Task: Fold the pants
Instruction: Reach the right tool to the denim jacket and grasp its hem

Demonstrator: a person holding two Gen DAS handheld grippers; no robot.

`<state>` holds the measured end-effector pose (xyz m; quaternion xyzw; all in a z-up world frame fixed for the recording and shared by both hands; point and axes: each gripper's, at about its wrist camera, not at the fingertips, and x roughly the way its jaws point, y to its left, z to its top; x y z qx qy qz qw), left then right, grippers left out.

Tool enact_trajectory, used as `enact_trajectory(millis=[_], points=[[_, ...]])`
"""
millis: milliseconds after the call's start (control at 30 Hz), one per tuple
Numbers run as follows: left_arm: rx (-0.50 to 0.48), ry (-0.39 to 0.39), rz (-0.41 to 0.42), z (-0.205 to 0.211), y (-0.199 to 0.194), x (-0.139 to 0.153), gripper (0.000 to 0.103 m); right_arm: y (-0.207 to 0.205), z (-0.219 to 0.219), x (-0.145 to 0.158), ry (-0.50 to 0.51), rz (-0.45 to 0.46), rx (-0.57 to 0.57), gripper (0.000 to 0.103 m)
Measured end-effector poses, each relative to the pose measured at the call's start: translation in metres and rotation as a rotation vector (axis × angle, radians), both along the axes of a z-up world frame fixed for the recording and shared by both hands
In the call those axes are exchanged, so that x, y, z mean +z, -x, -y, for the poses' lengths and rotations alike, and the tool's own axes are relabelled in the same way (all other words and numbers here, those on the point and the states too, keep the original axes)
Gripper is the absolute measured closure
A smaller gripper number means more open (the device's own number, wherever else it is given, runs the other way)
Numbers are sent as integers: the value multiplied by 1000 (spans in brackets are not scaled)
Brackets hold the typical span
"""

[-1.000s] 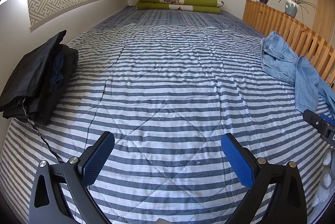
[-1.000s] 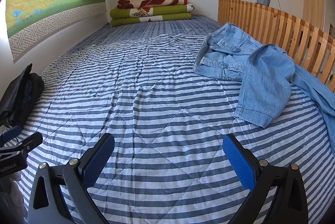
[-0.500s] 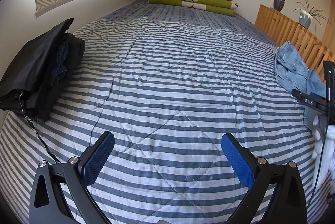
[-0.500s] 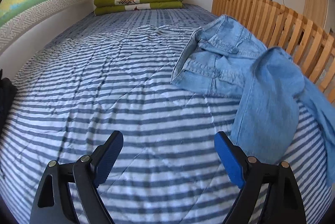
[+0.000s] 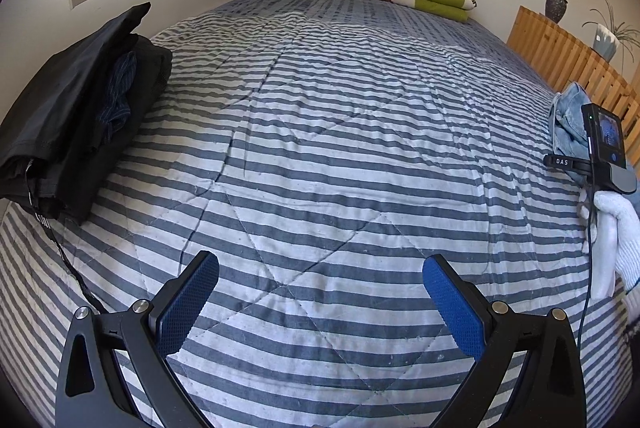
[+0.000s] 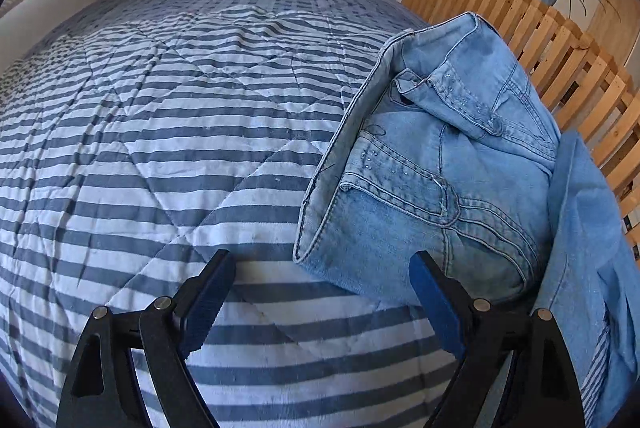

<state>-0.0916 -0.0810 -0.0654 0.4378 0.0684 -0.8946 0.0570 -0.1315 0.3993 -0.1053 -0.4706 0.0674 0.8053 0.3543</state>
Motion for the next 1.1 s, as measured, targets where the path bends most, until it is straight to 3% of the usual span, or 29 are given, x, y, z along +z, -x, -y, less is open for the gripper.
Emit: enact_trajectory(millis=[100, 200, 233, 267, 433, 667, 767, 933, 1100], points=[[16, -6, 0, 7, -1, 0, 0, -4, -19, -2, 43, -28, -29, 27], [16, -12, 2, 8, 0, 1, 0, -10, -36, 4, 88, -56, -52, 61], [12, -11, 1, 7, 0, 1, 0, -11, -40, 7, 90, -52, -61, 86], [6, -12, 0, 5, 1, 2, 0, -13, -45, 11, 102, -54, -61, 91], [-19, -7, -13, -2, -1, 6, 0, -30, -49, 45, 65, -107, -50, 93], [-21, -26, -46, -1, -10, 22, 0, -57, -13, 129, 166, -243, 54, 93], [-17, -48, -64, 4, -15, 30, 0, -73, 11, 162, 258, -313, 112, 93], [8, -85, -79, 21, -24, 40, 0, -79, 92, 205, 349, -378, 284, 94], [81, -144, -118, 68, -37, 57, 0, -76, 209, 245, 431, -422, 546, 94]])
